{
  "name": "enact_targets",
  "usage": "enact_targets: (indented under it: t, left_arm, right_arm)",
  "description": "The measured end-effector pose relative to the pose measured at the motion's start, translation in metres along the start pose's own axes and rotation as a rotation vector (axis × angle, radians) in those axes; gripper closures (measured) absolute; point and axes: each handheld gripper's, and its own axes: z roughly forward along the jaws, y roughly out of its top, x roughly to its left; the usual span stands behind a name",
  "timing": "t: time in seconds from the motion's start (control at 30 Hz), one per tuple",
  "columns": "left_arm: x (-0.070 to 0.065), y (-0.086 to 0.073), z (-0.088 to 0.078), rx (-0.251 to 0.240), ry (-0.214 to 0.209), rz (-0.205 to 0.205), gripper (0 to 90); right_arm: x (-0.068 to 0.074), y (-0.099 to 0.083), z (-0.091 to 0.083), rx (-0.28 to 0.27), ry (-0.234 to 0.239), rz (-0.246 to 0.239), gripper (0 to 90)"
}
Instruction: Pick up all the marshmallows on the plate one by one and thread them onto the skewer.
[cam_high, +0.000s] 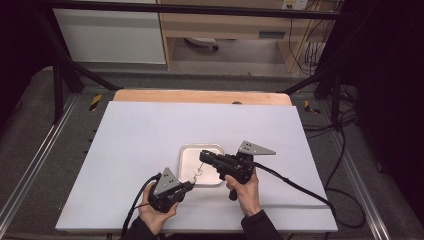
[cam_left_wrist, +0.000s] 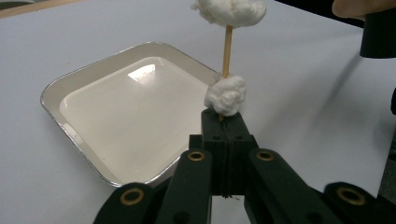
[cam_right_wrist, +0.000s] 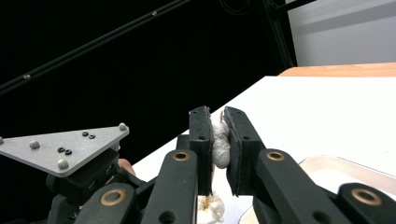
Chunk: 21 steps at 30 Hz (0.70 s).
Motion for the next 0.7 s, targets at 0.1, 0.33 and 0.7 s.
enact_targets:
  t: [0.1, 0.33, 0.7]
  left_arm:
    - [-0.0001, 0.0003, 0.0004, 0.002, 0.000, 0.002, 89.5]
    - [-0.0006, 0.0005, 0.0001, 0.006, -0.004, 0.008, 89.5]
    - [-0.0009, 0.0001, 0.0010, 0.015, -0.003, 0.009, 89.5]
  right_arm:
    - [0.0001, -0.0005, 0.0000, 0.003, 0.000, -0.006, 82.3]
    - [0.0012, -0.0018, -0.0002, 0.007, 0.005, -0.004, 82.4]
    - [0.0008, -0.0041, 0.0007, 0.018, 0.011, -0.012, 82.5]
